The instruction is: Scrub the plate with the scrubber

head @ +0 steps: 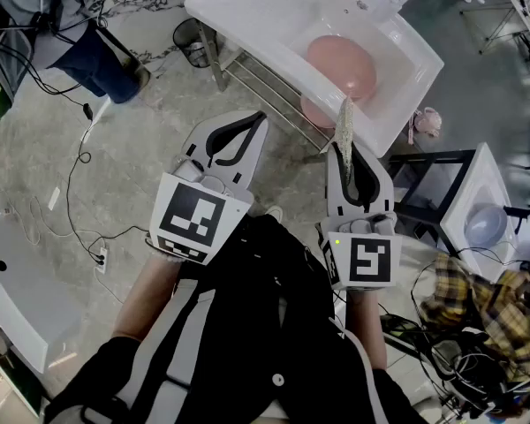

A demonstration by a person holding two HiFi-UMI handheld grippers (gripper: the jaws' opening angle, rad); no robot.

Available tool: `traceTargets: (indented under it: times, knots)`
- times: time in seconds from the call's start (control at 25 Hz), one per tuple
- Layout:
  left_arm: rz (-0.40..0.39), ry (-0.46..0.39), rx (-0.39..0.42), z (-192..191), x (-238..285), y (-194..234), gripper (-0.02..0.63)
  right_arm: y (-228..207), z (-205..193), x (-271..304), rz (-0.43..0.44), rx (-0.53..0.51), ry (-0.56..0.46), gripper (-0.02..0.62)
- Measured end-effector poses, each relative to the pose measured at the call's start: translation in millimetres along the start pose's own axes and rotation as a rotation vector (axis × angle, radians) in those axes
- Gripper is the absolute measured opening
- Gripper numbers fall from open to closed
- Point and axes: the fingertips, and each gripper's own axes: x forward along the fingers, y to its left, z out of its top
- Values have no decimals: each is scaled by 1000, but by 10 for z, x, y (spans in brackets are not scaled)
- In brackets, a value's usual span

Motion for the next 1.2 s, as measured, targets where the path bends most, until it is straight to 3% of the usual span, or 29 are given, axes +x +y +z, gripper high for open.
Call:
traceTargets:
  times: [0.56, 1.2]
  knots:
    - [7, 4, -1, -36, -2, 73, 0, 45, 45, 35, 13, 25, -21, 75]
    - [-16, -11, 2, -50, -109, 270, 0, 174, 100, 141, -43, 29, -10, 77]
